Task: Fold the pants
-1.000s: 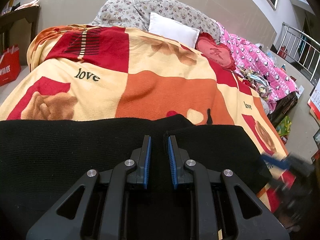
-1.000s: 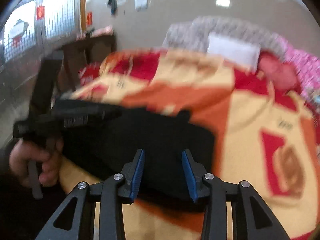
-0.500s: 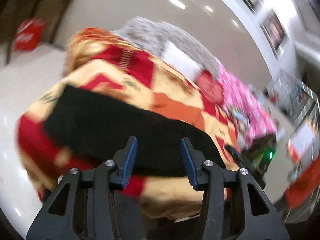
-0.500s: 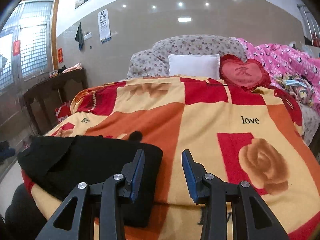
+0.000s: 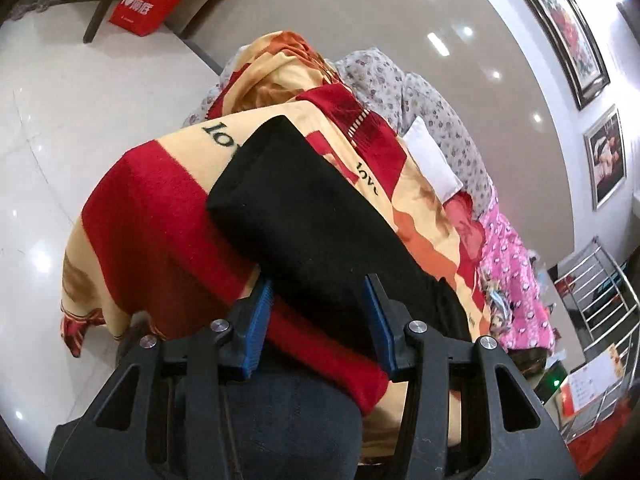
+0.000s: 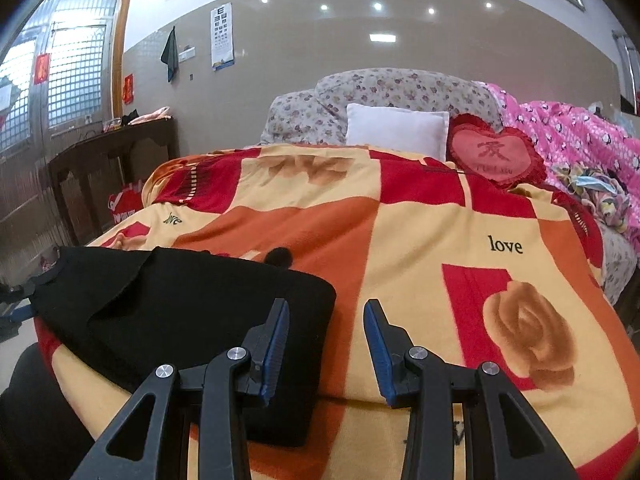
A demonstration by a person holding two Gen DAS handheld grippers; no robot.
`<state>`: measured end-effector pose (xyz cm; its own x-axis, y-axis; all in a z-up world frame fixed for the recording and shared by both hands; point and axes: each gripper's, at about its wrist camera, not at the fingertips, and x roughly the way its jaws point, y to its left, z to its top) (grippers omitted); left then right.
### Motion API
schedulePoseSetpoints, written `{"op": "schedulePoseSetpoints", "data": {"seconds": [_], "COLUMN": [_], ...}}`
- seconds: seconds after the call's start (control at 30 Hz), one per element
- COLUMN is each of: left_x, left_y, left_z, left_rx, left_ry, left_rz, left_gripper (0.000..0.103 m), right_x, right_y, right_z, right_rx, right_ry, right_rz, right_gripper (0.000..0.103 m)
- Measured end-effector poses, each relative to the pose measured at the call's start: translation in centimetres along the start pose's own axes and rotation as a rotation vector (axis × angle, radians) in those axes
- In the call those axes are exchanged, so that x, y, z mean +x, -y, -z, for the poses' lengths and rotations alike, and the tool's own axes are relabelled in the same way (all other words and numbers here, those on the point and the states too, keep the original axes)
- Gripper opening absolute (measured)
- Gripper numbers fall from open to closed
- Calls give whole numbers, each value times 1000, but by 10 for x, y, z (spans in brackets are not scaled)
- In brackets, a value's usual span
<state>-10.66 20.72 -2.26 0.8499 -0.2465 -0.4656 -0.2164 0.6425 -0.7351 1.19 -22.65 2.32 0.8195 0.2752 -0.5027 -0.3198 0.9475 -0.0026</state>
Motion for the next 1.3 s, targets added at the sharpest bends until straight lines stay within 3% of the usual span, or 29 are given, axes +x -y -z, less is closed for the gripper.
{"op": "schedulePoseSetpoints", "data": {"seconds": [0.07, 0.17, 0.23, 0.33, 0.37, 0.43, 0.53, 0.67, 0.73, 0.93, 1.03, 1.07, 1.13, 1.2, 1.3], "left_x": [1, 7, 10, 13, 11, 7, 5, -1, 2, -1, 3, 5, 7, 9, 14], "left_y": [-5, -29, -38, -42, -40, -33, -20, -6, 1, 60, 88, 96, 116, 131, 148], "left_z": [-3, -11, -18, -23, -23, -21, -19, -14, -13, -1, 13, 19, 38, 55, 84], "left_rx": [-40, -222, -294, -330, -310, -235, -147, -59, -2, 344, 499, 554, 688, 792, 962], "left_ry": [11, 37, 48, 58, 59, 63, 74, 136, 132, 255, 291, 304, 326, 339, 350], "left_rz": [24, 136, 170, 194, 177, 83, -22, -139, -173, -216, -261, -269, -265, -253, -234], "left_gripper": [45, 45, 45, 44, 43, 28, 21, 20, 11, 9, 9, 9, 9, 9, 9], "right_x": [0, 0, 0, 1, 1, 1, 1, 0, 1, -4, -14, -19, -27, -34, -46], "right_y": [-1, -1, -1, -1, -1, -1, -1, -1, -1, 2, 4, 5, 3, -13, -51], "right_z": [0, 0, 0, 1, 1, 1, 1, 1, 1, 0, -5, -10, -21, -35, -62], "right_rx": [-1, -6, -3, -2, -3, -1, 1, 2, 7, 18, 42, 81, 172, 223, 191], "right_ry": [-2, 3, 2, 0, 1, -3, -3, -1, -3, 20, 72, 86, 105, 118, 139], "right_rz": [0, 1, 1, -1, -2, -1, -1, -1, -2, -8, -11, -42, -185, -361, -652], "right_gripper": [37, 37, 37, 37, 37, 37, 37, 37, 37, 37, 37, 37, 37, 37, 37]}}
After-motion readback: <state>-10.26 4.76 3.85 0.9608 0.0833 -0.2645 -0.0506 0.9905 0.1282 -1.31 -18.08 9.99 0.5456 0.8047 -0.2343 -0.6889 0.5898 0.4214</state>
